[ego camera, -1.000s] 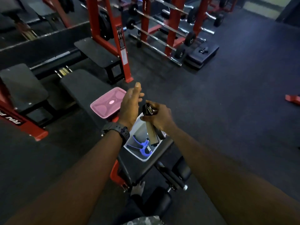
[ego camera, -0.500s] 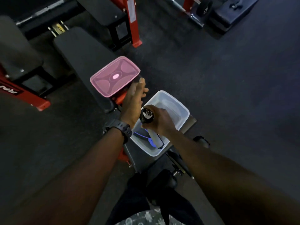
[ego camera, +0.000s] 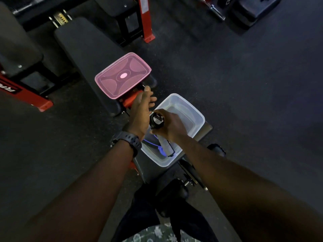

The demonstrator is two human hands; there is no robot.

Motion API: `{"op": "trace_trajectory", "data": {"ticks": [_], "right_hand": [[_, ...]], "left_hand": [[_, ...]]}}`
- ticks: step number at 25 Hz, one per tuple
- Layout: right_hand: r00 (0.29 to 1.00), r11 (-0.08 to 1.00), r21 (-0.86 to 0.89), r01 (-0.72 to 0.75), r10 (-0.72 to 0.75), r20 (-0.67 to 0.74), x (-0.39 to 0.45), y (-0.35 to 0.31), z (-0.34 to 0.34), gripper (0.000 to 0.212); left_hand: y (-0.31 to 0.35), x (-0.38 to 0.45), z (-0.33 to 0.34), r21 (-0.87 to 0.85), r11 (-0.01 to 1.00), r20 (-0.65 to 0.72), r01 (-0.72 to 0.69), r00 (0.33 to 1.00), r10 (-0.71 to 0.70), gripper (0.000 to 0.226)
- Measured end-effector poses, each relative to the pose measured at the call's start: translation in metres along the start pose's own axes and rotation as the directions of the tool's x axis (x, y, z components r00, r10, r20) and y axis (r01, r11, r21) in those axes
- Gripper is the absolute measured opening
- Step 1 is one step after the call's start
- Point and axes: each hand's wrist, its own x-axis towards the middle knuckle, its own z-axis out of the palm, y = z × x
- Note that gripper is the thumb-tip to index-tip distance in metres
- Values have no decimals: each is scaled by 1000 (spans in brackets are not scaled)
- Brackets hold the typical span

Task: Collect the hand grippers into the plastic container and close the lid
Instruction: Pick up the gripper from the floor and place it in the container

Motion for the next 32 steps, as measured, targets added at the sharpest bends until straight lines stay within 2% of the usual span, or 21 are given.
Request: {"op": "trace_trajectory", "data": {"ticks": [2,4,6,7,9,11,13,15,18,21,23,25,28,32], "right_hand": [[999,999,49,-17,19,-29,2,1,-3,71],[996,994,100,-34,42,-82,3,2,-7,76],[984,988,149,-35,60,-167,4,2,-12,75],[975,983,181,-31,70,-209,3,2,-14,71],[961,968,248,-35,101,-259,0,4,-21,68],[951,948,313,-61,150,-269,-3,9,-30,65],[950,942,312,-121,201,-239,-7,19,-42,60],[957,962,195,-192,227,-180,-13,30,-54,57],[978,978,-39,-207,205,-31,-22,43,-57,54],[973,951,-249,-181,210,95,-27,45,-38,59],[972,879,-460,-127,203,121,-28,42,-13,69],[974,754,-655,-47,181,139,-27,41,16,68],[971,630,-776,-11,193,143,-28,43,52,65],[969,597,-802,-9,202,140,-25,53,70,60]], "left_hand": [[-14,-5,0,26,999,-106,26,994,-23,30],[-42,-15,-3,97,991,-155,90,985,-74,22],[-69,-28,-3,167,970,-4,175,984,-177,27],[-80,-32,-3,274,946,105,176,972,-211,30],[-93,-29,-4,503,862,213,63,957,-195,26],[-88,-15,-7,630,775,203,-53,974,-99,25],[-77,1,-12,755,623,254,-207,967,14,20],[-69,16,-14,790,485,388,-375,918,77,24],[-65,26,-14,752,323,594,-574,803,43,43],[-71,35,-23,682,12,726,-731,675,-127,41],[-74,39,-23,604,-192,716,-774,632,-296,41],[-80,39,-19,558,-319,682,-766,642,-350,32],[-93,39,-14,518,-436,643,-736,671,-369,27],[-106,46,-12,533,-465,612,-706,702,-365,26]]}}
